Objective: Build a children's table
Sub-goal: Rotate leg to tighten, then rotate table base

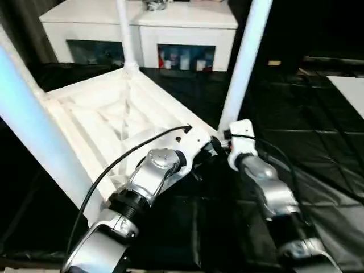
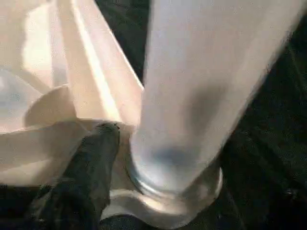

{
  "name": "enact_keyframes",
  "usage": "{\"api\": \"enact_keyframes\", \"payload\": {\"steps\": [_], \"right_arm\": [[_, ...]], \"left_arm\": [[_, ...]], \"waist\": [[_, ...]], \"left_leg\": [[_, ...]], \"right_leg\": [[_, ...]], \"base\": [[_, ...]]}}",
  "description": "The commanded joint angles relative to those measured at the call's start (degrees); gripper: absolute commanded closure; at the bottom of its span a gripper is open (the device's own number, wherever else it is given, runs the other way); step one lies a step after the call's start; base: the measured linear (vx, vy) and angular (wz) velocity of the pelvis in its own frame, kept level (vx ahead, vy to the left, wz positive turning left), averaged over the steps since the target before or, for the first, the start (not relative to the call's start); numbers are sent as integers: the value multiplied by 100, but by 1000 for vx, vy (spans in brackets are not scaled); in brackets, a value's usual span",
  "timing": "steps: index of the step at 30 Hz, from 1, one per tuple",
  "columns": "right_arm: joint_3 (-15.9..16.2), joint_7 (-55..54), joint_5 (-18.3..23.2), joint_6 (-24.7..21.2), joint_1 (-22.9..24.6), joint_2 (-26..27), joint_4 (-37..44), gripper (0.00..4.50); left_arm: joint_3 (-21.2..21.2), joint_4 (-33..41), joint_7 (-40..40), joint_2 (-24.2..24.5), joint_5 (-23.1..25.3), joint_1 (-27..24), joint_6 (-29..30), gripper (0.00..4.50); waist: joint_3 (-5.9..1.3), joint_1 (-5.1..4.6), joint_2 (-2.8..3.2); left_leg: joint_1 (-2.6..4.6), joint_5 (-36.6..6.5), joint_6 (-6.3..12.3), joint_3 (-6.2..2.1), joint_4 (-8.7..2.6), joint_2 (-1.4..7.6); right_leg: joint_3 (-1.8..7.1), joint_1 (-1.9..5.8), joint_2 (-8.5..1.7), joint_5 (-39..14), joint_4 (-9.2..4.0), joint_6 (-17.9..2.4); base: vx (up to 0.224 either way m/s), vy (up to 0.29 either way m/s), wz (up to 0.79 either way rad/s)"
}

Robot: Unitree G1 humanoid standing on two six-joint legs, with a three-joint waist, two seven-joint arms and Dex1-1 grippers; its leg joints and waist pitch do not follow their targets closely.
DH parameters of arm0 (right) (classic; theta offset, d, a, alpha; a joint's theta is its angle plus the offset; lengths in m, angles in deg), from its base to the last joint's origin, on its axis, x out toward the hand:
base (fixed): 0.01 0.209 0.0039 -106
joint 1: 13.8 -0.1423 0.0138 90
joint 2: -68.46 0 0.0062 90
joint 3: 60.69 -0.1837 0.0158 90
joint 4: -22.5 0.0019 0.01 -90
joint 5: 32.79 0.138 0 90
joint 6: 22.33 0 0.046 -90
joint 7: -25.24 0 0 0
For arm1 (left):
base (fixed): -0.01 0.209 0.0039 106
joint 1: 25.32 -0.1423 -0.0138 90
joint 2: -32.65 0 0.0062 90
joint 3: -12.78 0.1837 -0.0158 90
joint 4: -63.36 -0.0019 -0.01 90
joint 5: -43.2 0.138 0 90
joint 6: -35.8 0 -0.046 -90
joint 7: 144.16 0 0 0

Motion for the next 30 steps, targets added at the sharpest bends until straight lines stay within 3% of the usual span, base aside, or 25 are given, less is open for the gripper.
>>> {"api": "enact_keyframes", "payload": {"steps": [1,3,5,6,7,8,9,10,11,12,14,18,22,23,25,27,30], "right_arm": [[-24,171,-74,59,108,-308,430,83],[-45,448,-87,-44,236,-620,613,83],[-130,1330,328,-330,496,-1040,946,83],[-130,1330,328,-330,496,-1040,946,83],[-156,1812,521,-356,662,-1288,1148,83],[-156,1812,521,-356,662,-1288,1148,83],[-212,2335,689,-315,894,-1639,1358,83],[-283,2726,748,-170,1106,-1992,1455,83],[-364,2924,757,-71,1240,-2237,1463,83],[-364,2924,757,-71,1240,-2237,1463,83],[-490,2976,750,-40,1357,-2471,1410,75],[-511,3188,886,-208,1556,-2634,1665,75],[-245,3818,1137,-339,1872,-2856,2081,75],[-219,3862,1120,-324,1876,-2850,2081,75],[-187,3839,1059,-305,1828,-2793,2015,75],[-135,3796,1000,-275,1718,-2693,1955,75],[-60,3833,973,-265,1652,-2654,1977,75]], "left_arm": [[77,4,-255,-15,-10,108,-505,450],[114,14,-364,-3,-3,92,-543,450],[116,38,-384,-6,-5,67,-552,450],[116,38,-384,-6,-5,67,-552,450],[134,47,-426,2,1,53,-583,450],[134,47,-426,2,1,53,-583,450],[145,40,-451,16,1,46,-625,450],[144,35,-481,27,-12,46,-706,450],[125,26,-508,32,-40,59,-755,450],[125,26,-508,32,-40,59,-755,450],[-78,133,-759,-25,-365,63,-578,406],[-361,660,-1166,22,-857,-48,-360,378],[-466,1458,-1630,378,-1212,-392,-5,356],[-470,1578,-1718,446,-1271,-443,90,348],[-449,1841,-1935,594,-1403,-551,352,322],[-228,2344,-2486,989,-1559,-764,801,315],[76,2537,-2780,1350,-1402,-856,1000,304]], "waist": [[-396,63,-49],[-392,149,-70],[-383,203,-33],[-380,194,-50],[-382,211,-18],[-390,224,-46],[-390,220,-54],[-380,245,41],[-374,262,-34],[-378,264,-54],[-374,275,11],[-368,261,-22],[-353,250,-43],[-337,209,-63],[-353,174,-38],[-338,163,-59],[-335,172,-25]], "left_leg": [[22,-1315,354,41,-411,34],[41,-1289,372,57,-403,43],[65,-1389,406,64,-402,50],[46,-1404,429,63,-406,49],[13,-1354,416,41,-417,54],[16,-1379,441,40,-409,63],[15,-1362,442,41,-411,61],[12,-1432,451,25,-416,64],[47,-1529,491,47,-399,75],[25,-1501,517,50,-395,59],[-9,-1359,541,49,-387,38],[-6,-1458,551,44,-388,49],[-51,-1518,598,12,-422,78],[-53,-1559,602,21,-421,65],[-42,-1544,548,15,-414,54],[-27,-1595,499,6,-427,71],[25,-1695,440,-4,-447,91]], "right_leg": [[176,318,-184,-1682,-391,-1108],[188,320,-181,-1705,-390,-1097],[195,306,-185,-1821,-407,-1070],[192,323,-175,-1815,-412,-1055],[190,341,-193,-1796,-391,-1059],[182,348,-190,-1787,-404,-1039],[184,342,-192,-1769,-401,-1056],[177,362,-192,-1808,-407,-1055],[184,337,-187,-1884,-445,-1042],[182,355,-183,-1902,-436,-1044],[166,351,-200,-2092,-449,-1008],[137,332,-206,-2453,-489,-997],[132,355,-205,-2594,-460,-888],[127,322,-185,-2728,-494,-828],[122,308,-188,-2815,-499,-779],[132,280,-203,-2906,-488,-802],[147,242,-194,-2899,-483,-803]], "base": [[0,0,0],[0,0,0],[0,0,0],[0,0,0],[0,0,0],[0,0,0],[0,0,0],[0,0,0],[0,0,0],[0,0,0],[0,0,0],[0,0,0],[0,0,0],[0,0,0],[0,0,0],[0,0,0],[0,0,0]]}}
